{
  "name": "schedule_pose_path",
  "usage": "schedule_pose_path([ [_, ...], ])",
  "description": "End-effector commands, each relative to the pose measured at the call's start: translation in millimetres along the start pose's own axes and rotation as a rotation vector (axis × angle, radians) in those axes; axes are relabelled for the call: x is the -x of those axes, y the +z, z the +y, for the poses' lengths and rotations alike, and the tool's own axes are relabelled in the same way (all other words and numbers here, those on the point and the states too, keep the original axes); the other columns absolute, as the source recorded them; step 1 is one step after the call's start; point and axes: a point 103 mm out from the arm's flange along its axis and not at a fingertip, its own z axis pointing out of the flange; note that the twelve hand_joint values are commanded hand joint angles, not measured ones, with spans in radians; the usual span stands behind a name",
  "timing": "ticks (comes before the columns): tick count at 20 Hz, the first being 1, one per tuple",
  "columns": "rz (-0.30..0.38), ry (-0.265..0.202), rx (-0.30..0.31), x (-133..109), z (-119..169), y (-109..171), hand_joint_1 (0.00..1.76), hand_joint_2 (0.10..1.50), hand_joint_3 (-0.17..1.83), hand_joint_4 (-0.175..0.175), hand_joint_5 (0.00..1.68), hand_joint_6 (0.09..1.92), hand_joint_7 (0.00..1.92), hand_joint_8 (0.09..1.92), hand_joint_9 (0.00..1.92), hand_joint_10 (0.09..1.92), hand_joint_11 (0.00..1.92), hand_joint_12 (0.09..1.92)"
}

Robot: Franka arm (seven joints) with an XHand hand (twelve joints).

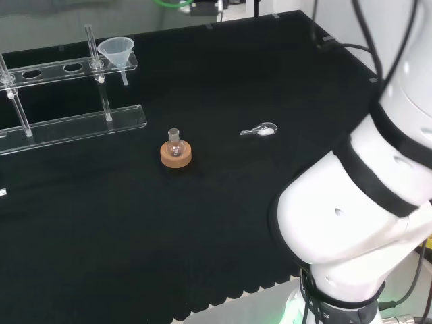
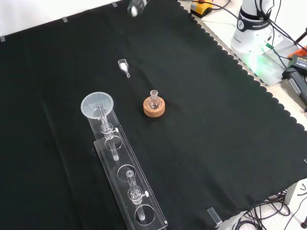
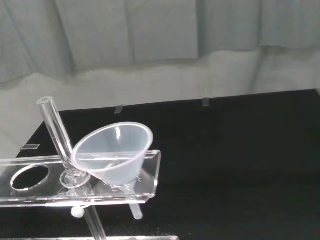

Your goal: Pick up the funnel from the transparent funnel stand.

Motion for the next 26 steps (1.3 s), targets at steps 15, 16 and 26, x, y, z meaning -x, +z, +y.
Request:
schedule_pose_path([
  [15,-0.048,-0.019,-0.221,-38.5,108.8,113.5,0.16,0.77,0.05,-0.065,0.00,0.09,0.00,0.09,0.00,0.78,0.04,1.55],
  [16,-0.053,-0.016,-0.227,-38.3,109.9,116.8,0.16,0.76,0.04,-0.065,0.00,0.09,0.00,0.09,0.00,0.77,0.03,1.55],
  [26,-0.136,0.031,-0.323,-34.9,108.3,145.2,0.17,0.76,0.04,-0.065,0.00,0.09,0.00,0.09,0.00,0.69,0.01,1.55],
])
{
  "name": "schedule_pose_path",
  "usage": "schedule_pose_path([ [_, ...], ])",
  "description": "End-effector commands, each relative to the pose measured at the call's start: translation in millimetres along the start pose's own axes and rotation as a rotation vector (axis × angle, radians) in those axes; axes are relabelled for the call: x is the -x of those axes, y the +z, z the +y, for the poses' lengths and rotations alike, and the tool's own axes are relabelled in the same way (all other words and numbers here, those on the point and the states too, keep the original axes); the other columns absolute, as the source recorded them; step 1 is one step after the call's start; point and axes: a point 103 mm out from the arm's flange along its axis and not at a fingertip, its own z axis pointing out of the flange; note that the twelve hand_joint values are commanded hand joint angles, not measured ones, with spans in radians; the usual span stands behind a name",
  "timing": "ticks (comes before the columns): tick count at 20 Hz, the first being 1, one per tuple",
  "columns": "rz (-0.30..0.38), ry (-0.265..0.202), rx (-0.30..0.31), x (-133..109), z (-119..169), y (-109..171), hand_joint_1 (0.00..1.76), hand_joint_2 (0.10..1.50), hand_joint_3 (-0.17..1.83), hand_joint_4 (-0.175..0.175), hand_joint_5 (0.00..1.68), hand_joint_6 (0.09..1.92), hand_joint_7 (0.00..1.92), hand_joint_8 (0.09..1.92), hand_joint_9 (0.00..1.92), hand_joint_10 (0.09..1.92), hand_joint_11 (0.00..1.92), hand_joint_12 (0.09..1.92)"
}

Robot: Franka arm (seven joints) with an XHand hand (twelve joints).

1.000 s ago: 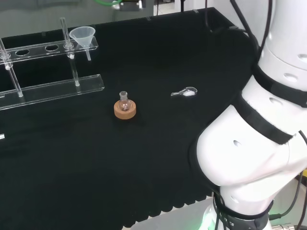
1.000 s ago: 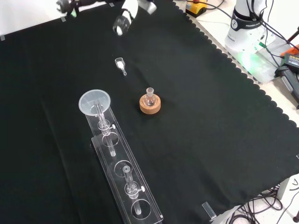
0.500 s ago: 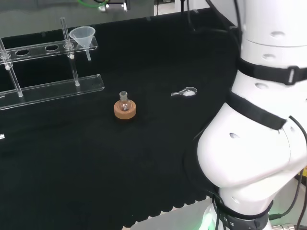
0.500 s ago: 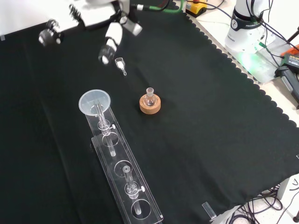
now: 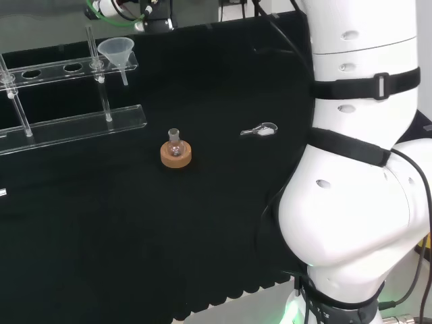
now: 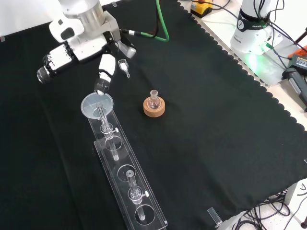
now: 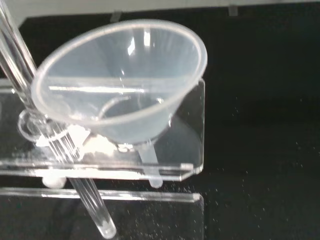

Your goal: Pick up the funnel from the transparent funnel stand.

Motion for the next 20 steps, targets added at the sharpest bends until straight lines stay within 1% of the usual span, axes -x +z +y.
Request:
schedule_pose_path([
  [1,-0.070,0.046,-0.075,2.5,-0.2,19.5,0.17,0.76,0.04,-0.065,0.00,0.09,0.00,0.09,0.00,0.68,0.00,1.55],
  [5,-0.107,0.071,-0.122,4.9,-1.9,32.1,0.17,0.76,0.03,-0.065,0.00,0.09,0.00,0.09,0.00,0.65,0.00,1.55],
  [7,-0.111,0.077,-0.132,5.2,-4.2,34.9,0.17,0.76,0.03,-0.065,0.00,0.09,0.00,0.09,0.00,0.64,0.00,1.55],
  [10,-0.118,0.033,-0.168,0.8,-16.7,43.6,0.17,0.76,0.03,-0.064,0.00,0.09,0.00,0.09,0.00,0.59,0.00,1.54],
  [13,-0.131,0.019,-0.184,-1.7,-24.6,45.5,0.16,0.77,0.03,-0.063,0.00,0.09,0.00,0.09,0.00,0.57,0.00,1.53],
  [17,-0.146,-0.014,-0.209,-7.3,-41.3,48.2,0.16,0.77,0.03,-0.063,0.00,0.09,0.00,0.09,0.00,0.55,0.00,1.52],
  [20,-0.144,-0.023,-0.217,-10.0,-45.8,51.6,0.16,0.77,0.03,-0.062,0.00,0.09,0.00,0.09,0.00,0.54,0.00,1.51],
])
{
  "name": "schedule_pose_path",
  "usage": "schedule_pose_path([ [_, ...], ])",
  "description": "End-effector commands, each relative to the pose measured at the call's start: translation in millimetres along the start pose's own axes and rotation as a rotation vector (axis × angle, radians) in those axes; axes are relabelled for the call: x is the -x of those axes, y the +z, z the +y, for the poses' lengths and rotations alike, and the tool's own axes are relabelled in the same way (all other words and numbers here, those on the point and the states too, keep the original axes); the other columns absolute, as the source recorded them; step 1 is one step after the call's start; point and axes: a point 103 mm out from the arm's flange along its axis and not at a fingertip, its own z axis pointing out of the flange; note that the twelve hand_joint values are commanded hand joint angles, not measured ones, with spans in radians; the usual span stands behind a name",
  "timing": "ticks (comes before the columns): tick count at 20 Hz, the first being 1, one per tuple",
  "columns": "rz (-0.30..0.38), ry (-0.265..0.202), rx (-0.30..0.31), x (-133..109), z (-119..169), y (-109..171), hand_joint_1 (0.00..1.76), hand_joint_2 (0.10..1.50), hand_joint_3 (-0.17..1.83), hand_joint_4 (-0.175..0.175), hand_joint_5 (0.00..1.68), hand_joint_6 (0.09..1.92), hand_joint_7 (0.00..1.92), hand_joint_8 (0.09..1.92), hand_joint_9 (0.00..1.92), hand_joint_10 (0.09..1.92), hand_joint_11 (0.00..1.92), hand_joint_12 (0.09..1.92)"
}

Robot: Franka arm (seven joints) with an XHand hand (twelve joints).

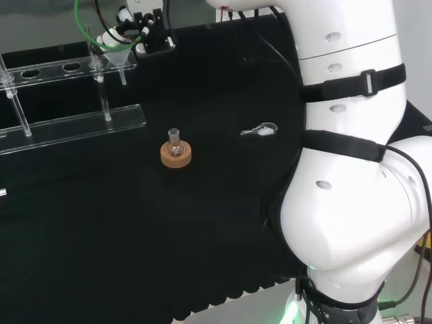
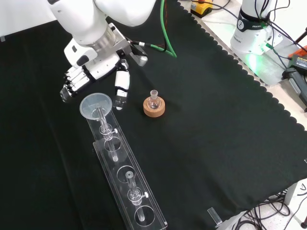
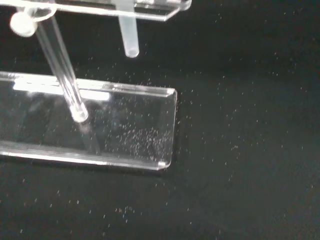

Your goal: Pick up the funnel from the transparent funnel stand.

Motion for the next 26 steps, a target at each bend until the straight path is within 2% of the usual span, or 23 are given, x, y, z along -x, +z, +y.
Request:
schedule_pose_path([
  [1,-0.014,-0.040,-0.023,-9.3,-14.4,6.5,0.16,0.77,0.03,-0.062,0.00,0.09,0.00,0.09,0.00,0.54,0.00,1.51],
  [5,-0.020,-0.050,-0.054,-18.8,-4.1,13.8,0.16,0.77,0.03,-0.062,0.00,0.09,0.00,0.09,0.00,0.52,0.00,1.50],
  [12,-0.044,-0.055,-0.061,-28.6,8.5,17.9,0.15,0.78,0.03,-0.062,0.00,0.09,0.00,0.09,0.00,0.51,0.00,1.49],
  [14,-0.050,-0.054,-0.059,-28.7,9.5,18.3,0.15,0.78,0.03,-0.062,0.00,0.09,0.00,0.09,0.00,0.56,0.00,1.50],
  [16,-0.052,-0.049,-0.051,-28.7,13.2,18.7,0.15,0.78,0.03,-0.072,0.00,0.09,0.02,0.09,0.01,0.80,0.01,1.54],
  [17,-0.053,-0.056,-0.020,-28.6,14.9,19.5,0.14,0.78,0.02,-0.088,0.00,0.09,0.06,0.16,0.10,0.89,0.06,1.55],
  [19,-0.058,-0.055,0.017,-27.8,14.7,19.4,0.14,0.78,0.02,-0.123,0.05,0.09,0.10,0.61,0.35,0.93,0.26,1.51],
  [21,-0.060,-0.049,0.031,-26.0,14.5,18.4,0.15,0.78,0.02,-0.146,0.12,0.09,0.18,0.90,0.54,0.91,0.45,1.43],
  [26,-0.066,-0.030,0.069,-19.9,14.1,11.7,0.19,0.80,0.03,-0.174,0.34,0.10,0.48,1.24,0.99,0.98,1.00,1.13],
])
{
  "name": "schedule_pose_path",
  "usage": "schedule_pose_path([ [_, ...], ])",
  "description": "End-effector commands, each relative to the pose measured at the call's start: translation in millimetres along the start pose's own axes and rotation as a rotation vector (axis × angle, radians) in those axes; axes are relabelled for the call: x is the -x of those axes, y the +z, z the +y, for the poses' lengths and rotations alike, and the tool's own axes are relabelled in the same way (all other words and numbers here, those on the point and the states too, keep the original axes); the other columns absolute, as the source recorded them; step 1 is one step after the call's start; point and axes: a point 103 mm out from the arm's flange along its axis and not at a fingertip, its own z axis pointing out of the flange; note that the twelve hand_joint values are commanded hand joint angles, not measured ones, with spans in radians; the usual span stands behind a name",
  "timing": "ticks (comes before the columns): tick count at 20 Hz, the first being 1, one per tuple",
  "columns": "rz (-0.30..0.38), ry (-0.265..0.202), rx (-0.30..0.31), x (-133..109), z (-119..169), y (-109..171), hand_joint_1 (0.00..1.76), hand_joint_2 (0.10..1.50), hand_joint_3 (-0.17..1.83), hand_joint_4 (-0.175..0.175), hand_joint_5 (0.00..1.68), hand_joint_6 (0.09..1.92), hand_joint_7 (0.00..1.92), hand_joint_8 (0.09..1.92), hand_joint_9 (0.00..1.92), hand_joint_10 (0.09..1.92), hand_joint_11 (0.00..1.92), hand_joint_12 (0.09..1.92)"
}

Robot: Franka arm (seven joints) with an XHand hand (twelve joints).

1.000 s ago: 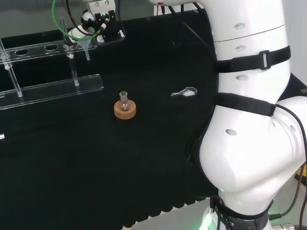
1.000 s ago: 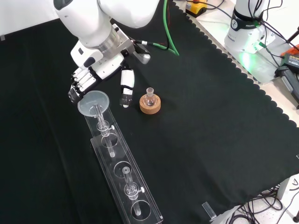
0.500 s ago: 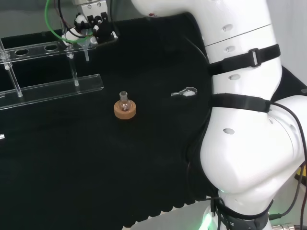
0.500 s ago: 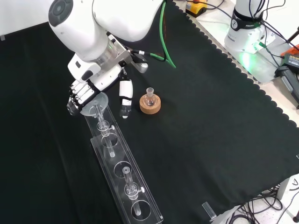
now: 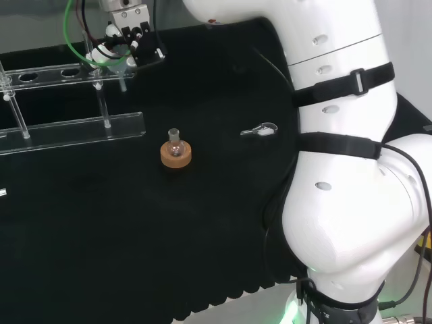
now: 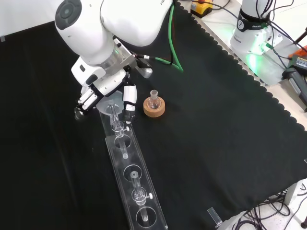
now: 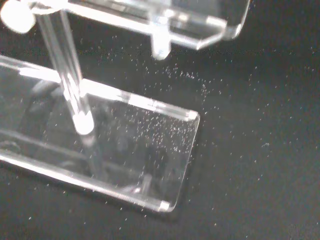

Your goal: Pick up the funnel from the transparent funnel stand.

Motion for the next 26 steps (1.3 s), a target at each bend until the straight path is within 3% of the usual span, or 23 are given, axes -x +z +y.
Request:
schedule_pose_path([
  [1,-0.010,0.027,0.066,7.6,0.0,-10.7,0.21,0.81,0.03,-0.175,0.35,0.16,0.52,1.29,1.05,1.01,1.10,1.07],
  [3,-0.010,0.028,0.053,6.8,-2.3,-10.4,0.23,0.81,0.04,-0.175,0.30,0.43,0.57,1.37,1.14,1.05,1.25,0.99],
  [5,-0.033,0.033,-0.025,3.3,-4.9,-7.6,0.23,0.81,0.05,-0.175,0.19,0.64,0.55,1.37,1.13,1.04,1.30,0.97],
  [8,-0.055,0.056,-0.137,0.1,-6.9,-5.0,0.18,0.79,0.05,-0.149,0.03,0.16,0.12,0.97,0.63,0.90,0.88,1.19],
  [11,-0.057,0.069,-0.165,1.7,-7.1,-3.6,0.15,0.79,0.04,-0.142,0.00,0.09,0.01,0.60,0.34,0.91,0.62,1.32],
  [13,-0.074,0.082,-0.178,2.0,-6.6,-3.2,0.13,0.79,0.04,-0.146,0.00,0.09,0.00,0.64,0.37,0.92,0.62,1.33],
  [17,-0.104,0.121,-0.241,2.5,-8.3,-5.4,0.12,0.80,0.04,-0.163,0.05,0.09,0.09,0.93,0.65,0.86,0.81,1.23],
  [24,-0.160,0.195,-0.342,1.5,-15.9,-6.8,0.07,0.81,0.05,-0.175,0.09,0.09,0.16,1.00,0.78,0.82,0.92,1.18],
  [26,-0.176,0.218,-0.352,1.5,-19.0,-7.8,0.07,0.82,0.06,-0.175,0.14,0.09,0.24,1.03,0.92,0.79,1.08,1.08],
])
